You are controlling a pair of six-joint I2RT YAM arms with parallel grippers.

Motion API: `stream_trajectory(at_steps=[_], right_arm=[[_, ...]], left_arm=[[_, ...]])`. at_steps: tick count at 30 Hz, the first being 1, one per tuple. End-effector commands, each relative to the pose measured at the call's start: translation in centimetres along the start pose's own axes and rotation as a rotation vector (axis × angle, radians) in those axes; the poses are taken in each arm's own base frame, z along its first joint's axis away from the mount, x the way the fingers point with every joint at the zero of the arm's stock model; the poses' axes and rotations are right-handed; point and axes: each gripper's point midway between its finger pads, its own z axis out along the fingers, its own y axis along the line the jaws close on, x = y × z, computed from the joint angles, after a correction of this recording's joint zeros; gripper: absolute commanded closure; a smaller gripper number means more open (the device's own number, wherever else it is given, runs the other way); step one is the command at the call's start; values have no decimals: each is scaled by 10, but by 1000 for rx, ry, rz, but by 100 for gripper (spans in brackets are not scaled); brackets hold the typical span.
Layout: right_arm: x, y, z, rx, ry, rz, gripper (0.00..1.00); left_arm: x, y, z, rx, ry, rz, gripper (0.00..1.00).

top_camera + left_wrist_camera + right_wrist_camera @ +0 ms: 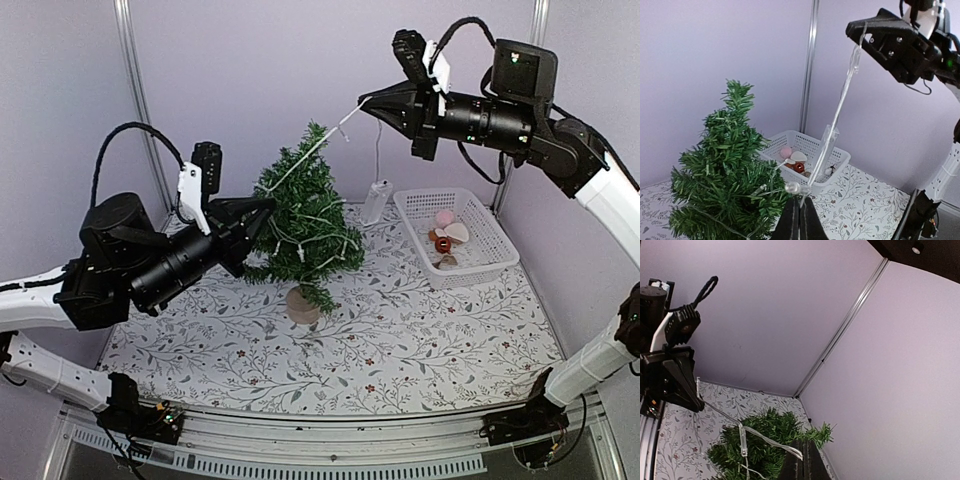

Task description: Decorate the small christmas tree

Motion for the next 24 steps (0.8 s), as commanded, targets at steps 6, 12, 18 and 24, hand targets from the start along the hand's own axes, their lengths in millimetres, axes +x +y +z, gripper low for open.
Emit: stream_trajectory(at_steps=[6, 12, 18, 24], right_arm=[[-38, -62, 20, 306, -93, -293, 100], [-17, -81, 44, 404, -34, -367, 100], [3, -103, 54, 530, 70, -482, 100], [-20, -118, 50, 603, 11, -512, 100]], left_arm=[[-2, 48, -1, -195, -28, -45, 100], [-6, 56, 9, -219, -43, -49, 100], [-7, 73, 11, -244, -39, -71, 100], [-8, 84, 14, -250, -31, -68, 100]])
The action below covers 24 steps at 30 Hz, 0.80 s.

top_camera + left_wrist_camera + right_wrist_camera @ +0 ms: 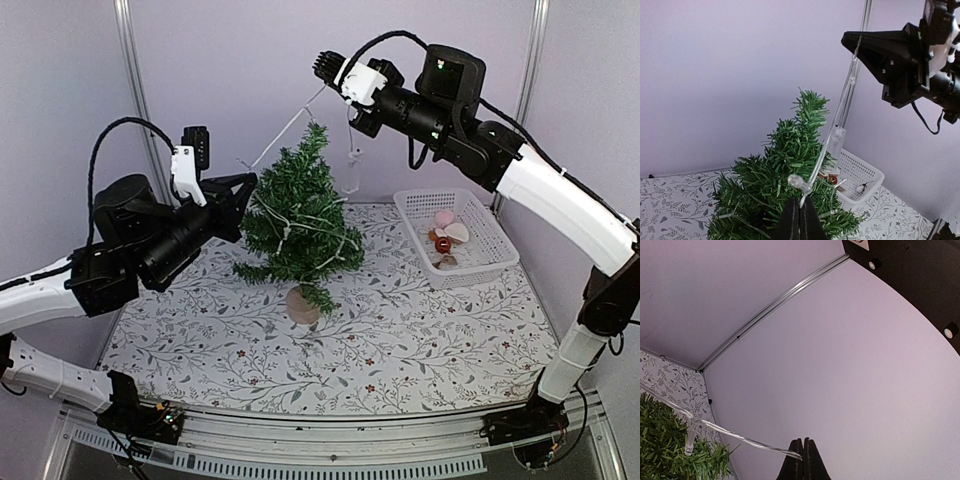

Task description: Decorate the small christmas tree

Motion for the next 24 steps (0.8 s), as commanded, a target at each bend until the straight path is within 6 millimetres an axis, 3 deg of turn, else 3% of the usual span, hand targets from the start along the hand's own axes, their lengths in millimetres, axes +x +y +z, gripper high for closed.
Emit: stream_trajectory(at_steps=[1, 6, 15, 24], right_arm=[[-25, -78, -10, 267, -51, -31, 100], [-12, -75, 6, 271, -61, -17, 100], [14, -43, 35, 196, -56, 24, 100], [47, -26, 37, 159, 10, 53, 100]], left_arm=[[-2, 14, 4, -33, 13, -2, 100], [-4, 24, 7, -42, 16, -13, 100], [0, 44, 20, -85, 43, -15, 100], [26, 47, 37, -65, 133, 9, 100]])
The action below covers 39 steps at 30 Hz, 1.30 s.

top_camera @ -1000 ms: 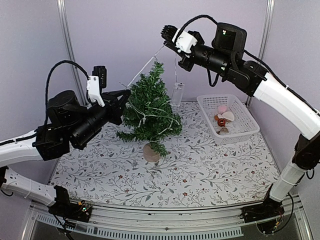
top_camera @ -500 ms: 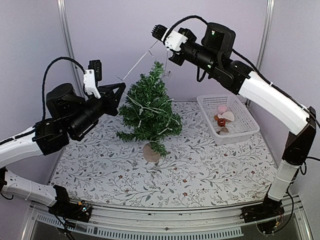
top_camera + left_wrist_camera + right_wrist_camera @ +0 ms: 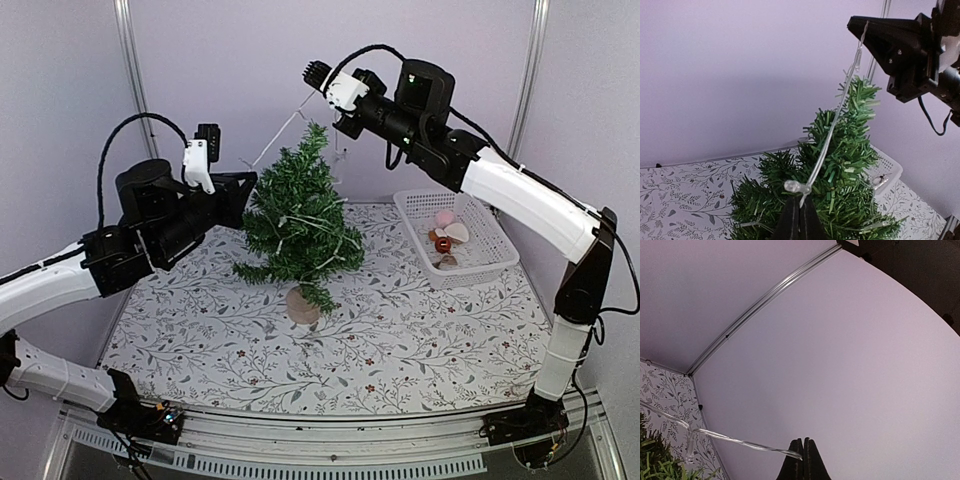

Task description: Decorate the small christmas tree

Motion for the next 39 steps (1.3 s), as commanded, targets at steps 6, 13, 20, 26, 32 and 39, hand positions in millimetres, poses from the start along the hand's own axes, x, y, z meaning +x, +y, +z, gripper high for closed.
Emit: stream_trajectory(at_steps=[6, 13, 20, 26, 32, 39], right_arm=[[24, -23, -5, 71, 16, 68, 100], [43, 2, 1, 18, 45, 94, 99], [55, 29, -4, -62, 54, 130, 98], [55, 32, -19, -80, 53, 152, 92], [48, 26, -32, -81, 35, 182, 68], [42, 24, -49, -103, 9, 232, 43]], left_arm=[[13, 24, 9, -49, 57, -24, 100], [36, 37, 17, -66, 144, -41, 100], [53, 26, 27, -14, 209, -33, 100], [64, 25, 31, -11, 252, -19, 100], [71, 29, 29, -26, 279, -7, 100], [75, 35, 27, -47, 301, -4, 100]])
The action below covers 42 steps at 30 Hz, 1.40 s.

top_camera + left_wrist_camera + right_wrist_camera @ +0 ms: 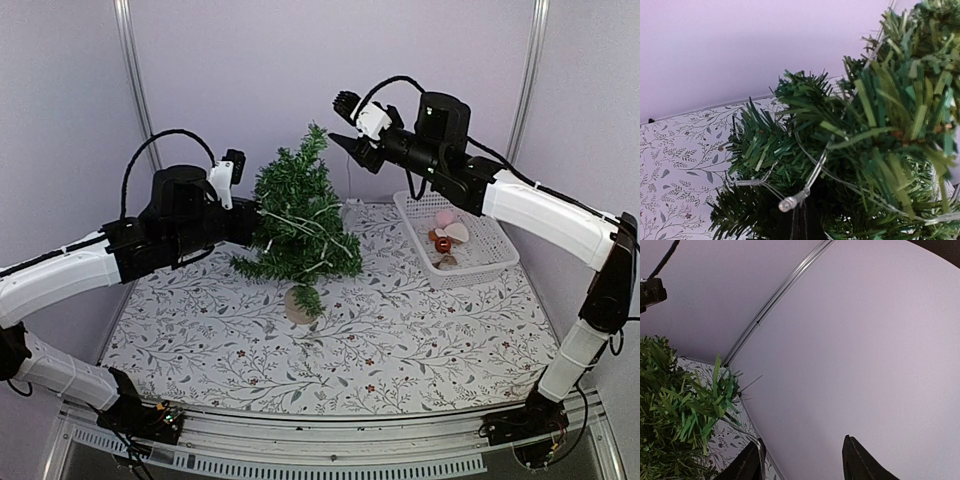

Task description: Decorate the small christmas tree

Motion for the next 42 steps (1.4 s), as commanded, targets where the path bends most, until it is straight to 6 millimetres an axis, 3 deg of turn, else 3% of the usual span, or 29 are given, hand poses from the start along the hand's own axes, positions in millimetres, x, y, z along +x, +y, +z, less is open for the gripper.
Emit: stream_trajectory(at_steps=[1, 6, 15, 23, 28, 32, 38, 42], right_arm=[[-17, -11, -20, 2, -64, 42, 40], [-11, 5, -31, -67, -58, 73, 28], [5, 19, -43, -94, -12, 125, 24], [15, 13, -60, -110, 37, 288, 22], [32, 15, -82, -165, 75, 478, 21], [49, 25, -102, -207, 121, 638, 21], [70, 46, -124, -250, 191, 868, 22], [92, 75, -133, -295, 280, 1052, 27]], left_arm=[[-4, 9, -2, -25, 7, -5, 100], [-6, 7, -1, -15, 5, -2, 100], [-4, 7, 1, -13, 14, 6, 100], [-7, 9, -3, -15, 5, 6, 99], [-25, 8, -21, 17, -57, -11, 63], [-30, 15, -35, 18, -77, -33, 46], [-26, 34, -56, -7, -105, -142, 37], [-1, 58, -66, -74, -93, -263, 38]])
